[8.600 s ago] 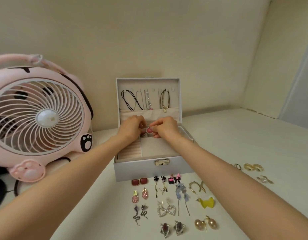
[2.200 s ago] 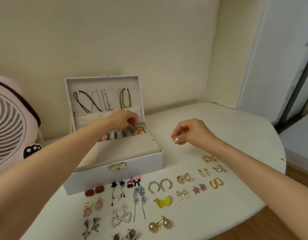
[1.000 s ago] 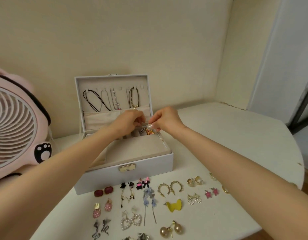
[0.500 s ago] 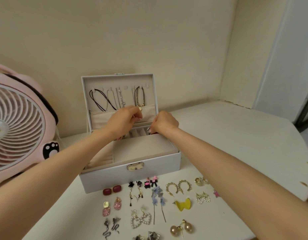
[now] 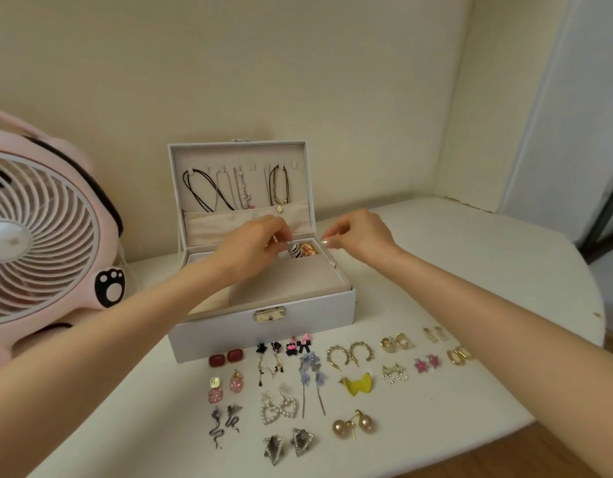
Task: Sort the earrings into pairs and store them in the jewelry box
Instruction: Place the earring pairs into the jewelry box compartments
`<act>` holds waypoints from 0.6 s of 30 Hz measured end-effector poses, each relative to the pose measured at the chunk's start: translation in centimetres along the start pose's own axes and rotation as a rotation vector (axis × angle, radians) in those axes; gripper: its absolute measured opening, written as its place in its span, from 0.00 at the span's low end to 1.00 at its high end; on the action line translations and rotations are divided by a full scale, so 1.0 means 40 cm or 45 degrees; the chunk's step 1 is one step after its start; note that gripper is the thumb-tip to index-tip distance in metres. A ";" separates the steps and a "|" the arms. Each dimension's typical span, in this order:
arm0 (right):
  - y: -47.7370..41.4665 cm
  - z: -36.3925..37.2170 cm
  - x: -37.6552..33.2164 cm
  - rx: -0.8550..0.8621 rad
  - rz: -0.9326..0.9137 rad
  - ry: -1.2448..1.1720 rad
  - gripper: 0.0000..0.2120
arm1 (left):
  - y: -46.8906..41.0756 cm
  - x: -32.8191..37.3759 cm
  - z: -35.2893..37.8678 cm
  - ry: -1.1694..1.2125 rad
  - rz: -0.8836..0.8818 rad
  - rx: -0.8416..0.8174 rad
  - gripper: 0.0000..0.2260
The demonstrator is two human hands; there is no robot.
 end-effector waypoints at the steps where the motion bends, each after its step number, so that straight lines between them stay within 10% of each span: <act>1: 0.019 -0.014 0.005 -0.003 -0.018 -0.010 0.04 | 0.008 0.015 -0.002 0.006 0.019 0.007 0.04; 18: 0.259 -0.002 0.070 -0.482 -0.252 0.476 0.11 | 0.151 0.271 0.106 -0.444 0.366 -0.531 0.16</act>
Point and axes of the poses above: each hand's wrist, its own y-axis away from the middle knuckle, its own z-axis out of the palm, x = y × z, the point moved 3 cm from there along -y, towards the middle knuckle
